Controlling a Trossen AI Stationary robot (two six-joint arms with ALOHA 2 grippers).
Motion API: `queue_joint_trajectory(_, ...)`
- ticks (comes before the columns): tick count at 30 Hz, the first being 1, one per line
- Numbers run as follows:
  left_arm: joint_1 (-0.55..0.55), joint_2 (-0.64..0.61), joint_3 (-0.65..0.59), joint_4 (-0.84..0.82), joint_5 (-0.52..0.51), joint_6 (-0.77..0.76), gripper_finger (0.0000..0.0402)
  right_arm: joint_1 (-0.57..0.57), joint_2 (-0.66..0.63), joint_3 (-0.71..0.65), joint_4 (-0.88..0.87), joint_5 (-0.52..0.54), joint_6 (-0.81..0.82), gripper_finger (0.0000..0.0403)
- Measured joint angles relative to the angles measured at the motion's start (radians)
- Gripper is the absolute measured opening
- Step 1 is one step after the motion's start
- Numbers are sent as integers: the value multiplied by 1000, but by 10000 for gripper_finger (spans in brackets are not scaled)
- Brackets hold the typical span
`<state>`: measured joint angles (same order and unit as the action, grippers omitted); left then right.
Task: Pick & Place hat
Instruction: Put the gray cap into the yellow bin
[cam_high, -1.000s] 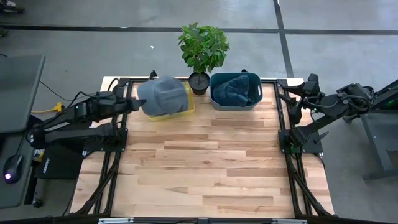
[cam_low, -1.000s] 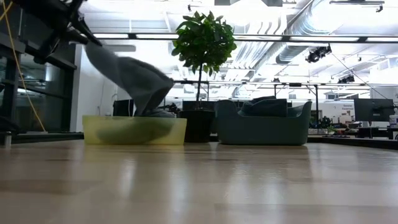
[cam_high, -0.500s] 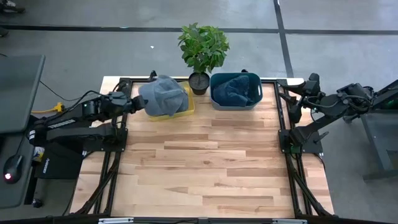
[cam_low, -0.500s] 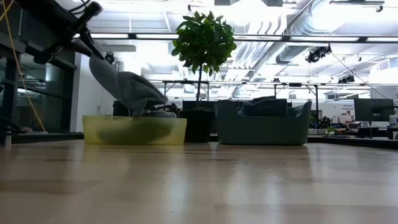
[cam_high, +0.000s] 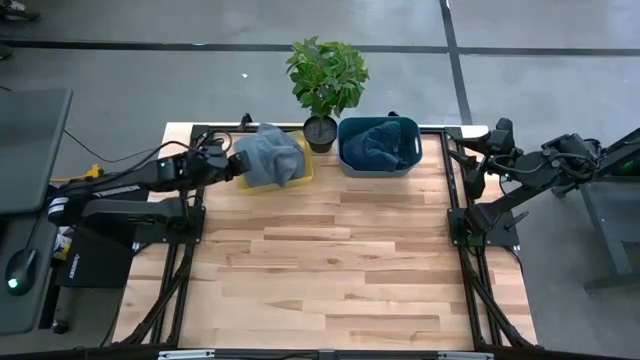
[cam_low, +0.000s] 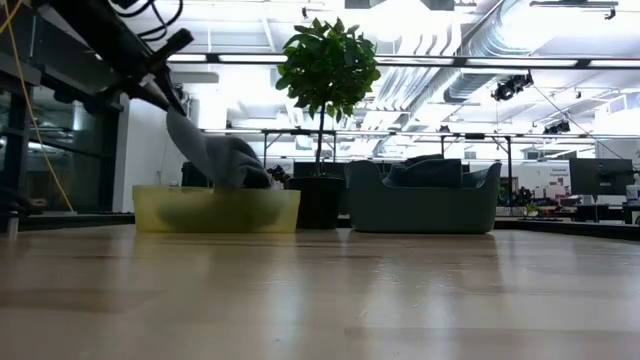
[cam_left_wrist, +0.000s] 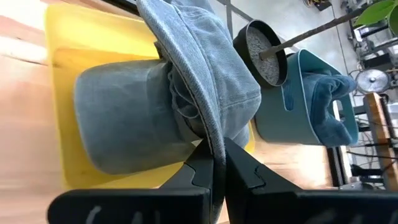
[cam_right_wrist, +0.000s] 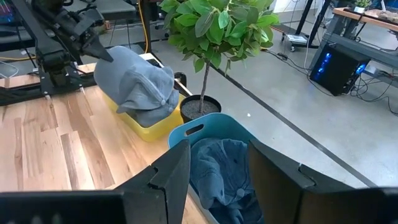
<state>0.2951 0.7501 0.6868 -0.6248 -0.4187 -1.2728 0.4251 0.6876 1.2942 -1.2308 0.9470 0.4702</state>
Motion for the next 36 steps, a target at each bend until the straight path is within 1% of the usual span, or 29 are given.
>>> queue_joint_trajectory(3, 0, 33, 0, 35, 17, -23, 7, 0, 0, 0, 0, 0, 0, 154)
queue_joint_trajectory(6, 0, 61, 0, 52, 12, -40, 7, 0, 0, 0, 0, 0, 0, 153)
queue_joint_trajectory(10, 0, 109, -1, 72, -43, -35, 7, 0, 0, 0, 0, 0, 0, 154)
queue_joint_trajectory(13, 0, 152, -2, 104, -83, 14, 7, 0, 0, 0, 0, 0, -2, 154)
queue_joint_trajectory(16, 0, 195, -2, 110, -83, 27, 7, 0, 0, 0, 0, -12, -1, 153)
queue_joint_trajectory(19, 1, 237, -1, 119, -47, 17, 7, 0, 0, 0, 0, -15, 1, 154)
queue_joint_trajectory(22, 1, 274, 0, 146, -39, 16, 7, 0, 0, 0, 0, -18, 1, 154)
queue_joint_trajectory(25, 1, 312, 0, 227, -32, 36, 7, 0, 0, 0, 0, -16, 1, 154)
queue_joint_trajectory(27, 23, 329, -1, 256, -13, 38, 7, 0, 0, 0, 0, -16, 1, 154)
queue_joint_trajectory(30, 68, 345, -1, 251, 44, 36, 7, 0, 0, 0, 0, -16, 1, 154)
queue_joint_trajectory(36, 142, 374, 0, 243, 98, 35, 7, 0, 0, 0, 0, -19, 5, 154)
